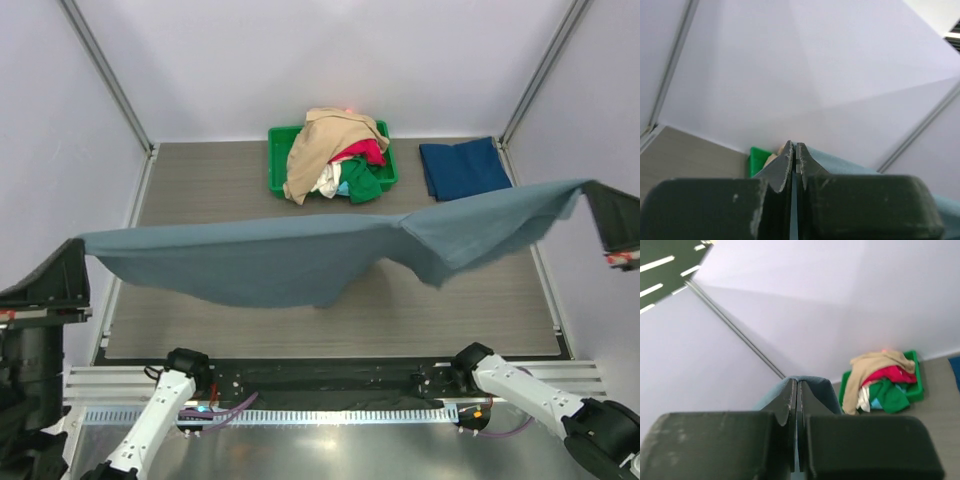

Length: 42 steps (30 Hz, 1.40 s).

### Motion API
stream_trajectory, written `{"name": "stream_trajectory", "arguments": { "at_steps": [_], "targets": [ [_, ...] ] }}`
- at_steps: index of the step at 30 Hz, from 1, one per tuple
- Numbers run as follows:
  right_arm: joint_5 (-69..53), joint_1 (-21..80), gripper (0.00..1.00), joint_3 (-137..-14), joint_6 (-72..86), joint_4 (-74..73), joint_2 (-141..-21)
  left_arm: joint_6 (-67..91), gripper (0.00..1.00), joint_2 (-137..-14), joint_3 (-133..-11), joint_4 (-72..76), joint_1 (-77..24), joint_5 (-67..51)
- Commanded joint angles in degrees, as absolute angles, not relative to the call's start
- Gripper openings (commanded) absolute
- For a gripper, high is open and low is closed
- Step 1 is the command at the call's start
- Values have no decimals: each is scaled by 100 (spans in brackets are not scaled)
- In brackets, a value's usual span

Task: Fold and stack the t-shirts
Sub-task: Flatten the tshirt out

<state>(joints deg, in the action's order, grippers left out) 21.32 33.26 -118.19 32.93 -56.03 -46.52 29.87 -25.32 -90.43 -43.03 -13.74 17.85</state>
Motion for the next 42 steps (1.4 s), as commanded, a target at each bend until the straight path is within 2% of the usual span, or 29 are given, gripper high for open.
{"name": "stream_trajectory", "arguments": {
  "at_steps": [1, 5, 8, 12, 13, 14, 15, 17, 18, 19, 20, 21, 25, 28, 35, 38, 42],
  "targets": [
    [2215, 3313, 2, -12793, 2901, -5677, -5279, 2488, 0, -2872, -9481, -3314, -1345, 1231],
    [2539, 3313, 1, -13552, 2541, -5695, -6185, 2330, 0, -3838, -10202, -3488, -1353, 1160],
    [3206, 3331, 1, -13737, 2286, -5643, -7003, 2364, 2, -5013, -11079, -4348, -1354, 1388],
    [4296, 3287, 1, -13274, 2022, -5634, -8057, 2592, 4, -6133, -11040, -5262, -1354, 1915],
    [4307, 2887, 1, -13054, 2117, -5651, -8242, 2619, 6, -6265, -10839, -5317, -1354, 2107],
    [3715, 2535, 1, -12756, 2336, -5643, -8514, 2637, 9, -6493, -10324, -5352, -1336, 2127],
    [3248, 2070, 1, -12405, 2564, -5616, -8630, 2715, 17, -6582, -9970, -5344, -1292, 2136],
    [2622, 1233, 1, -11254, 3005, -5259, -8867, 2795, 47, -6714, -9267, -5187, -1161, 1892],
    [2045, 1091, 13, -10937, 3032, -5134, -9120, 2847, 80, -6819, -8481, -4968, -925, 1759],
    [1865, 1038, 77, -10481, 2928, -4994, -9280, 3039, 89, -6873, -8177, -4914, -766, 1636],
    [1820, 1020, 91, -10390, 2909, -5001, -9420, 3119, 95, -6934, -7895, -4930, -599, 1235],
    [1776, 1037, 99, -10293, 2892, -5010, -9552, 3198, 97, -6978, -7666, -4913, -284, 1117],
    [1696, 1037, 100, -9267, 2883, -4668, -9248, 3331, 100, -6471, -6542, -4544, -44, 1037],
    [1530, 1037, 100, -8547, 2918, -4334, -8853, 3506, 100, -6075, -6294, -4456, -44, 1099],
    [1099, 976, 100, -7436, 2927, -3754, -8780, 4077, 92, -5144, -5118, -3755, -61, 361],
    [958, 800, 100, -7146, 2944, -3569, -8938, 4341, 90, -5106, -4703, -3315, -210, 141],
    [836, 581, 100, -6891, 3006, -3349, -9219, 4719, 87, -5605, -4273, -3059, -1174, 403]
  ]
}}
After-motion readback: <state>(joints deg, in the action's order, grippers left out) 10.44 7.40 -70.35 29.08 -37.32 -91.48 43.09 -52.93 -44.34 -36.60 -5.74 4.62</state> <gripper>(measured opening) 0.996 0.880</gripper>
